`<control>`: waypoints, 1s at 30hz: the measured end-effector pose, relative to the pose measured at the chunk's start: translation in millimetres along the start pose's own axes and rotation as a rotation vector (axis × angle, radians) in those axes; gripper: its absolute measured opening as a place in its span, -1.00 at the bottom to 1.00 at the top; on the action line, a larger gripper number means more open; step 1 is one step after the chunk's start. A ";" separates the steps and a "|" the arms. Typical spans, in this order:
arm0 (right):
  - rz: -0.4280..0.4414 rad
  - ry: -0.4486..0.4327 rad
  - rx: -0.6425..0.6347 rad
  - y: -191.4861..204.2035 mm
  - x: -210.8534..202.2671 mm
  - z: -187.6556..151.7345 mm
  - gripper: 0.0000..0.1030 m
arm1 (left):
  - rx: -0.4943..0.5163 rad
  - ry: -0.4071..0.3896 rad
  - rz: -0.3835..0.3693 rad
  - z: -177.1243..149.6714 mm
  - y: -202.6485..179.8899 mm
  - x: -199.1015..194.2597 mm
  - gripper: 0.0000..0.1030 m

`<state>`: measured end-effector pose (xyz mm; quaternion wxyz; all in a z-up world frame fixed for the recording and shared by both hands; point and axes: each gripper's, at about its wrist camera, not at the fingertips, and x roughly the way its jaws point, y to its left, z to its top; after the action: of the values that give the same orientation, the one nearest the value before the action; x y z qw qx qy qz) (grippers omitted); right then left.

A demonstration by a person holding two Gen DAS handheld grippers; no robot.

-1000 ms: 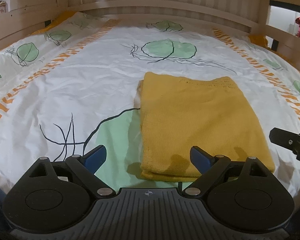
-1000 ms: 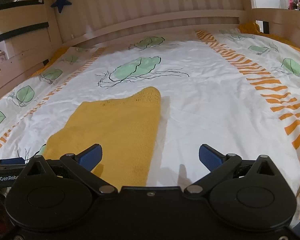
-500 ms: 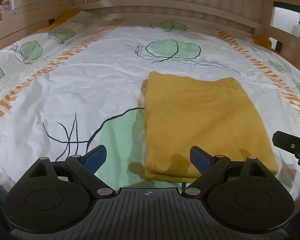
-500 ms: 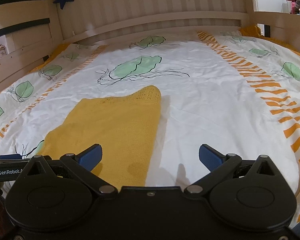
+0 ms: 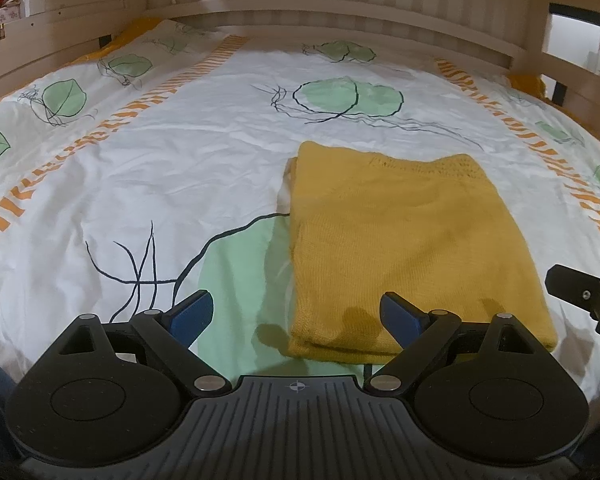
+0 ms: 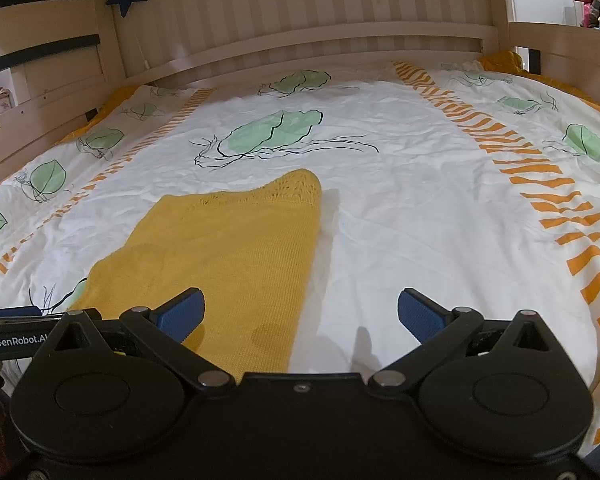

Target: Fold small clothes

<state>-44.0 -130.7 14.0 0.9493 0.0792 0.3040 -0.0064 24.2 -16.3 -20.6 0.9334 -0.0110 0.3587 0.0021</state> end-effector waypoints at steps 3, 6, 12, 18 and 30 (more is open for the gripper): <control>0.000 0.001 -0.001 0.0 0.0 0.0 0.99 | -0.002 0.002 -0.004 0.1 -0.1 -0.6 0.77; -0.001 0.000 -0.001 -0.2 -0.1 -0.1 0.99 | -0.004 0.002 -0.007 0.1 0.1 -0.6 0.77; -0.003 0.004 -0.002 -1.1 0.4 -1.0 0.99 | -0.012 0.004 -0.014 0.5 1.6 -0.1 0.77; -0.001 0.006 -0.004 -1.8 1.1 -1.8 0.99 | -0.014 0.006 -0.018 0.7 1.4 -0.1 0.77; -0.002 0.007 -0.004 -1.3 1.3 -2.1 0.99 | -0.013 -0.004 -0.016 0.3 1.1 -0.9 0.77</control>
<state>-44.2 -131.6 11.3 0.9484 0.0768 0.3075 -0.0063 23.8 -15.2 -19.8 0.9340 -0.0200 0.3568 -0.0030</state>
